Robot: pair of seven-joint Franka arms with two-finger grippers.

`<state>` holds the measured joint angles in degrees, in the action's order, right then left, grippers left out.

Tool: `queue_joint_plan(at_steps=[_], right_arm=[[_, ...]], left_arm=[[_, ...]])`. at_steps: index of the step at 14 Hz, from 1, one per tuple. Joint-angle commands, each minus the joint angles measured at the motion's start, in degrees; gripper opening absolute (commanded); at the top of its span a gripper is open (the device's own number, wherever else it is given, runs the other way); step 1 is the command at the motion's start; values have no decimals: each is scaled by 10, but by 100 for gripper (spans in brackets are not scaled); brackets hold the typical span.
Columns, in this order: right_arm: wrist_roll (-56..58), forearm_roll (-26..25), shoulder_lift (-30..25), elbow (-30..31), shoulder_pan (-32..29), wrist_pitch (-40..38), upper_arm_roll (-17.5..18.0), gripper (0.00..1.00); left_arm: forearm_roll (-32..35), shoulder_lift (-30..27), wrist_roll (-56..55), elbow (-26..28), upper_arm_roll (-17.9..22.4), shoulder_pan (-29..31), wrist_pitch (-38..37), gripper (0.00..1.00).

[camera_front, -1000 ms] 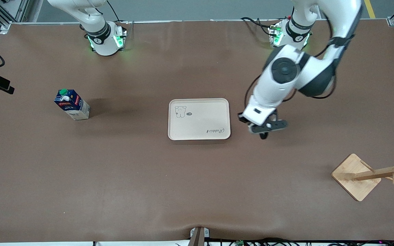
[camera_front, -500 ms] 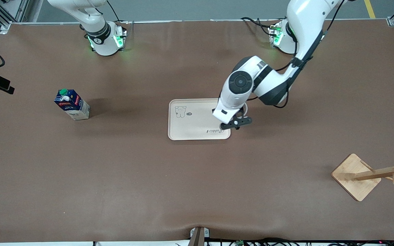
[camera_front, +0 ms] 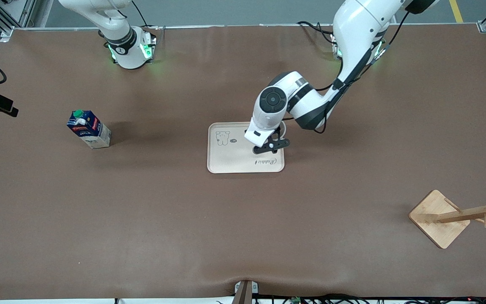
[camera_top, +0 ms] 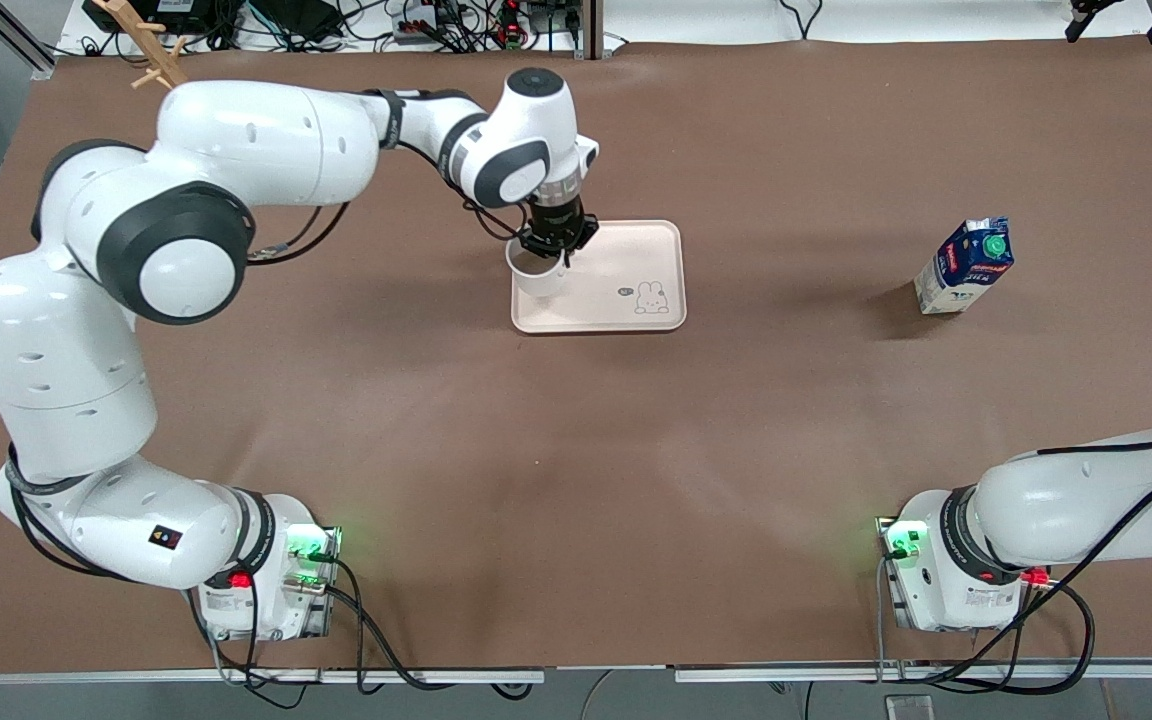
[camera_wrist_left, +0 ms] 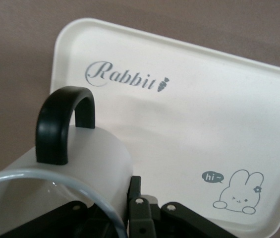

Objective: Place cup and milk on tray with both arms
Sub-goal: 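Lower the mug onto the tray and open the left gripper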

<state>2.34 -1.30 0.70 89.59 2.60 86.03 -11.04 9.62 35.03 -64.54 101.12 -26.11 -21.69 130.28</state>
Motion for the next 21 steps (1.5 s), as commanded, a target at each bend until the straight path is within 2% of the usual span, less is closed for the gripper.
queue_joint_plan(at_steps=[1,4,6,8,9,14,16,19,21], right_arm=[[-3,-1,8,-13,-8,-2,5,100],[-3,2,11,-12,-8,16,5,100],[-1,1,35,-13,-8,26,5,100],[-1,0,36,-15,-8,27,5,100],[-1,1,36,-19,-7,27,5,100],[-1,2,45,-21,-5,32,6,100],[-1,3,47,-21,-2,41,6,100],[-1,2,47,-21,2,40,7,100],[-1,3,47,-20,2,36,8,100]], left_arm=[[51,27,-51,-13,4,-7,25,0],[66,40,-60,-13,4,-9,31,0],[65,47,-61,-15,4,-8,31,0],[62,48,-66,-15,4,-8,31,61],[65,46,-73,-17,4,-7,31,99],[65,23,-76,-53,4,2,-8,100],[63,0,-75,-86,4,4,-78,100],[67,-18,-67,-165,4,39,-206,100],[68,-36,-27,-194,4,69,-248,100]])
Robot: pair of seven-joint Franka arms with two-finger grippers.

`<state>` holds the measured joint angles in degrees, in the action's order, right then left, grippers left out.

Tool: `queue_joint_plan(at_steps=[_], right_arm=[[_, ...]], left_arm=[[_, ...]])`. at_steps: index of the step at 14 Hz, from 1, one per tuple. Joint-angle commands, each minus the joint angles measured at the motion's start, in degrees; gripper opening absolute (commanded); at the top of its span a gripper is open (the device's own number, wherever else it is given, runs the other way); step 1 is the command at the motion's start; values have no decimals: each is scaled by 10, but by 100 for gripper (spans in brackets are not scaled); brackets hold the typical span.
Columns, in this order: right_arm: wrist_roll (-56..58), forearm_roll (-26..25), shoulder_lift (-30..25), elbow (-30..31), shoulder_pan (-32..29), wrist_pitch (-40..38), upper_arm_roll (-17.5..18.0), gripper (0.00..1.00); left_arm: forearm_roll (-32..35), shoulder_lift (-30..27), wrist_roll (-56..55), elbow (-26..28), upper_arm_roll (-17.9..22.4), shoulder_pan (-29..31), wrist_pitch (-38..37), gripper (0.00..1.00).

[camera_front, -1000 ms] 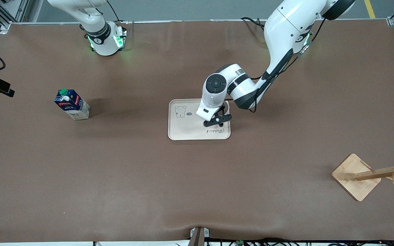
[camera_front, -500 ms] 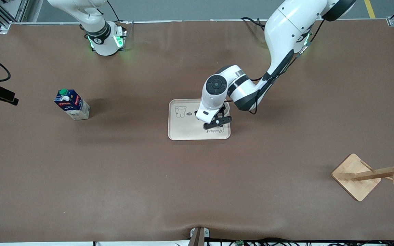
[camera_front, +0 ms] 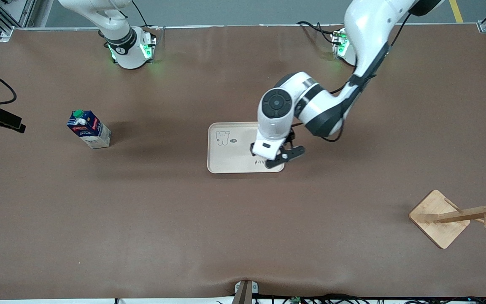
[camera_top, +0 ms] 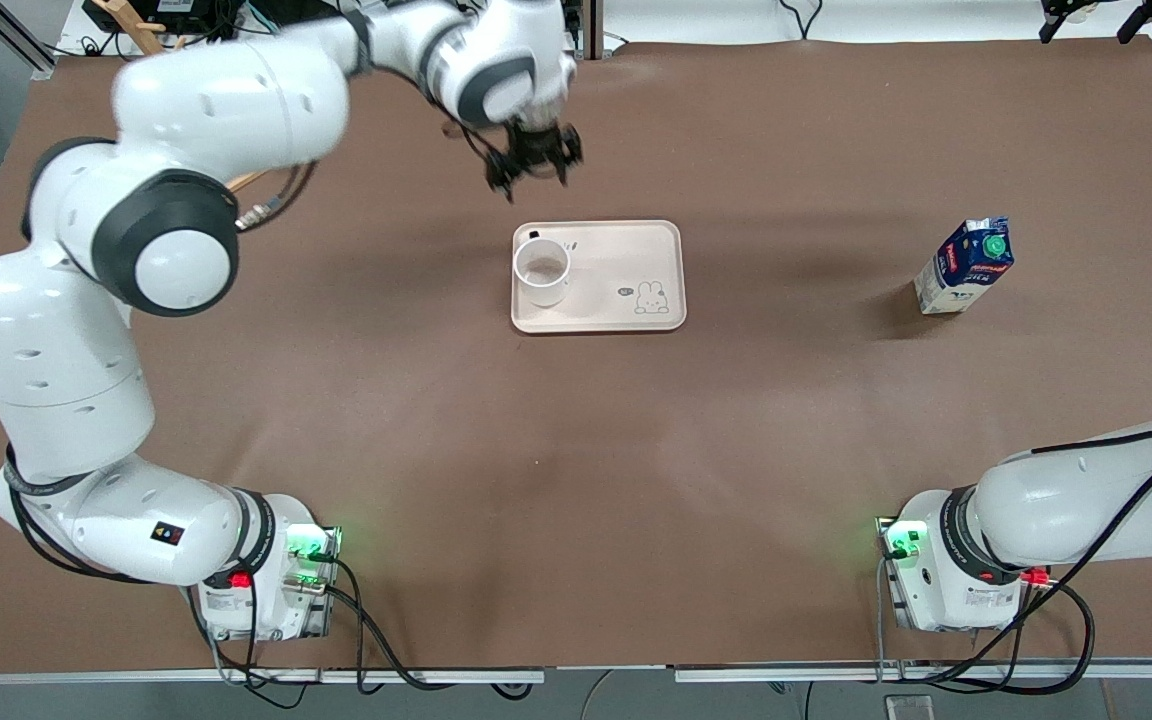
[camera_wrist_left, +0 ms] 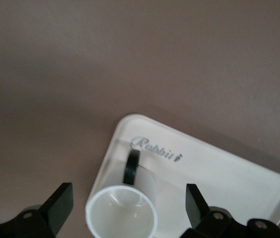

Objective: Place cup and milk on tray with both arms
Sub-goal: 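Lower the mug onto the tray and open the left gripper, then withdraw the left gripper while the right gripper reaches the milk carton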

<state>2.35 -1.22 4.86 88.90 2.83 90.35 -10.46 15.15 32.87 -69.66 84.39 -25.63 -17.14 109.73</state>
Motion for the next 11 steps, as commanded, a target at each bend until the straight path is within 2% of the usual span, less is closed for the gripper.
queue_joint_plan(at_steps=[1,4,8,11], right_arm=[[-2,3,7,-9,0,-9,2,100],[-1,3,18,-8,1,-11,3,100],[-2,3,20,-8,5,-11,3,100],[-11,3,53,-8,-3,-20,2,100]], left_arm=[[13,-31,51,-26,-1,45,-61,100],[12,-82,134,-26,-1,113,-133,100],[7,-119,223,-32,-5,190,-136,100],[12,-148,261,-31,-1,225,-140,100]])
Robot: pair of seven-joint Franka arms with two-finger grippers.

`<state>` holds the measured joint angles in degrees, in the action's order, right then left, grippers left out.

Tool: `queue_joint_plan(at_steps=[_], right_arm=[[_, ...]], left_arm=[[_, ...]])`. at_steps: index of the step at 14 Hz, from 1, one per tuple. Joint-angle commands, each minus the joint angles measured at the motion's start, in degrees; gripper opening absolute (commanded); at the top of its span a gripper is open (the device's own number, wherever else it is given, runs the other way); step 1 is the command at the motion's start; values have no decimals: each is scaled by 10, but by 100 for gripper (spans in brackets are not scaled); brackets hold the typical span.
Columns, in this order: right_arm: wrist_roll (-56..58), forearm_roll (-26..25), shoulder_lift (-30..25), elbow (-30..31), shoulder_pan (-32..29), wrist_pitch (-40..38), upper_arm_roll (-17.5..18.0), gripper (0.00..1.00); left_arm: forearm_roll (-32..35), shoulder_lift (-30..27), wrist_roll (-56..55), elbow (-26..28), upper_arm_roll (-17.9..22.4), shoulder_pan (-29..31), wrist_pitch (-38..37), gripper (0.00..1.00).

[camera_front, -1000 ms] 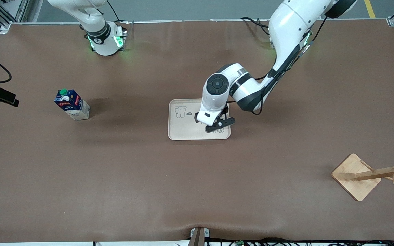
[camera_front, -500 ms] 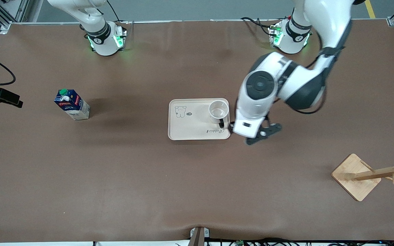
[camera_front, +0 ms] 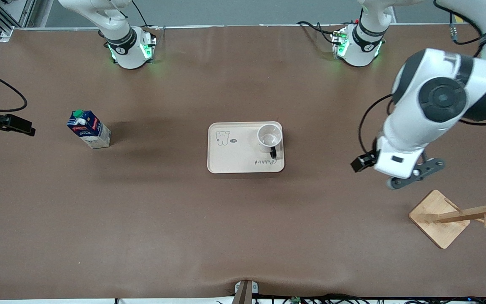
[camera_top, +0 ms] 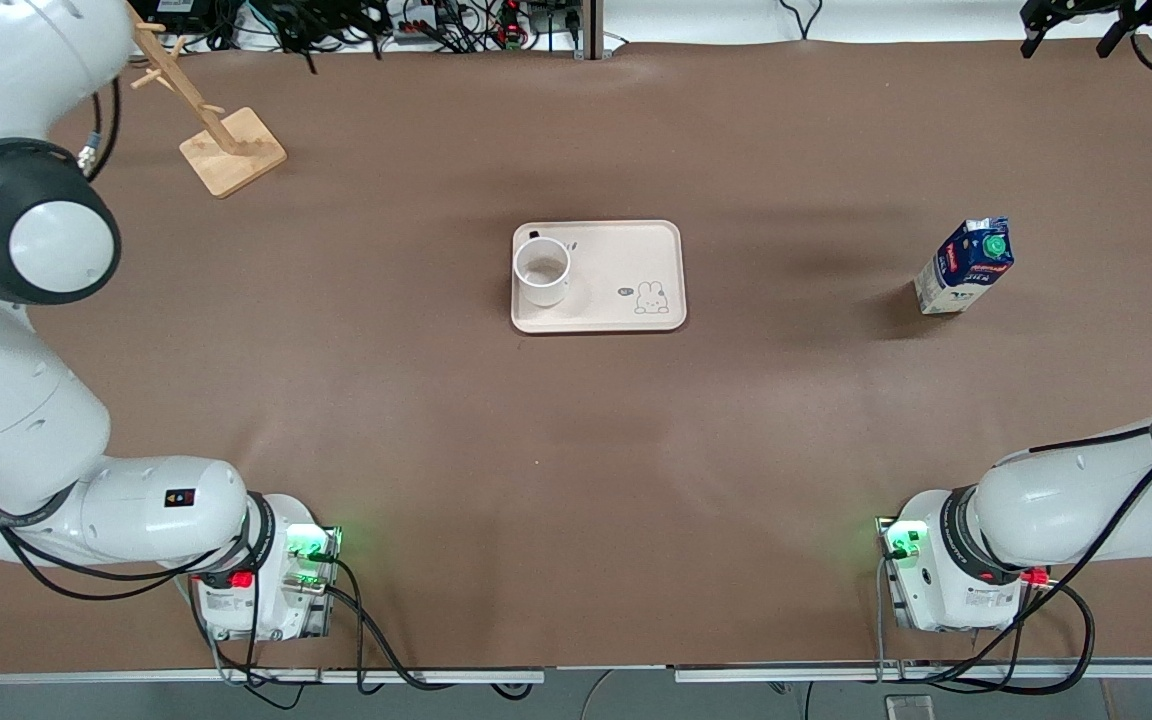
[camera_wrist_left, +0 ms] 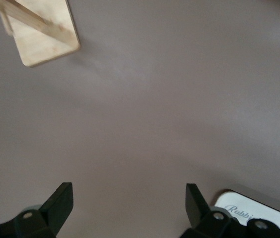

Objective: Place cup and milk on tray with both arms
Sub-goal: 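Withdraw the left gripper while the right gripper reaches the milk carton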

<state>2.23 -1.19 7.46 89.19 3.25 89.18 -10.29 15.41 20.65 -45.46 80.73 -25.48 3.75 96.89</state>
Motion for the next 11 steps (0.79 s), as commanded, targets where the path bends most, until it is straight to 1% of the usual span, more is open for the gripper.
queue_joint_plan(at_steps=[1,3,4,5,9,11], right_arm=[[-11,4,28,-12,-10,-12,-1,100],[-11,4,29,-10,-11,-23,-2,100],[-11,4,32,-9,-11,-27,-2,100],[-11,4,33,-9,-13,-34,-2,100],[-11,5,73,-7,-44,-34,-2,100],[-11,5,87,-7,-51,-37,-2,100]], left_arm=[[9,-32,32,6,-5,32,-15,100],[0,-51,75,4,-5,55,-34,100],[6,-62,92,5,-8,69,-34,100],[3,-66,99,4,-8,73,-34,100],[-1,-86,131,5,-2,74,-38,100],[-3,-106,156,8,32,63,-50,100]])
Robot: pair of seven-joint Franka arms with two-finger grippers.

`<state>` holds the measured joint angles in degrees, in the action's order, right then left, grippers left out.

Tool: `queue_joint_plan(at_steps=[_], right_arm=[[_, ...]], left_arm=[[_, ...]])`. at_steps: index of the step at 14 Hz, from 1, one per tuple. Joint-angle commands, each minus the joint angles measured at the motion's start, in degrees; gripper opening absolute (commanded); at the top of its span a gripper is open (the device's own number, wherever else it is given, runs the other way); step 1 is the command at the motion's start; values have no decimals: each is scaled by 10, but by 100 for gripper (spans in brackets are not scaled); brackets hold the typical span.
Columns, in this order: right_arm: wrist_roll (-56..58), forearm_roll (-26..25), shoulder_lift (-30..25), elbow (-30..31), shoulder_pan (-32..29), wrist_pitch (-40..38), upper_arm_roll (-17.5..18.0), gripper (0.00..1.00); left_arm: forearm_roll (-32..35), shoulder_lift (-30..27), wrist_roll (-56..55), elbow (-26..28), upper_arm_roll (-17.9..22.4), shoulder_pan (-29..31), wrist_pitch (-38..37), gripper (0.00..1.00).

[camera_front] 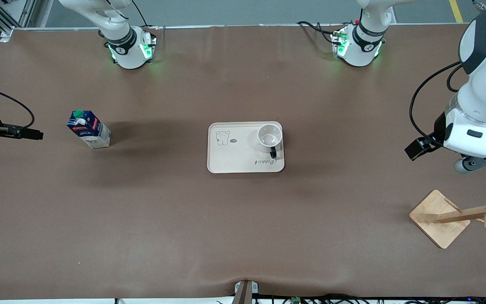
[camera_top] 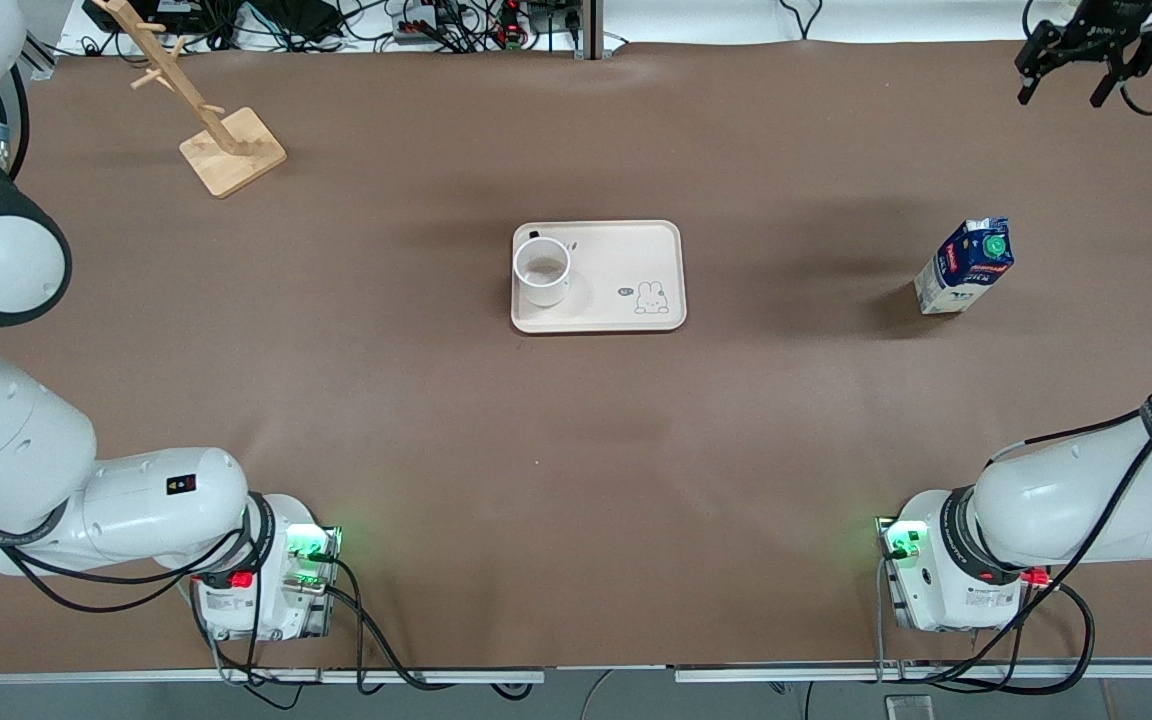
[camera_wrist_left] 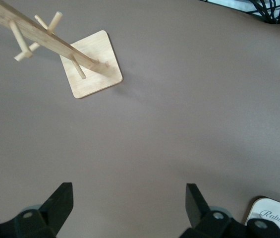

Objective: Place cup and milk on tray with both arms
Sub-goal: 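Withdraw the left gripper while the right gripper reaches the milk carton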

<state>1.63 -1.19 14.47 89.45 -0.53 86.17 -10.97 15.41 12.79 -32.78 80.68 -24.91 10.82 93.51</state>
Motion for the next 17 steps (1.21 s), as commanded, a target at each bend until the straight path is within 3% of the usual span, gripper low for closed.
queue_joint_plan(at_steps=[1,3,7,10,13,17], right_arm=[[-5,5,19,-9,-13,-7,5,100],[3,-6,50,-14,-24,6,4,100],[0,8,57,21,-40,24,5,100],[4,27,46,76,-39,25,6,100],[2,56,25,99,-34,-2,7,100],[-4,69,3,155,-26,-19,8,100]], left_arm=[[-5,-36,52,9,50,-27,-29,100],[-32,-53,99,9,114,-67,-46,100],[-73,-88,216,13,208,-110,-77,100],[-84,-114,273,23,226,-114,-102,100],[-132,-139,304,53,287,-142,-102,100],[-132,-152,306,64,284,-140,-103,100]])
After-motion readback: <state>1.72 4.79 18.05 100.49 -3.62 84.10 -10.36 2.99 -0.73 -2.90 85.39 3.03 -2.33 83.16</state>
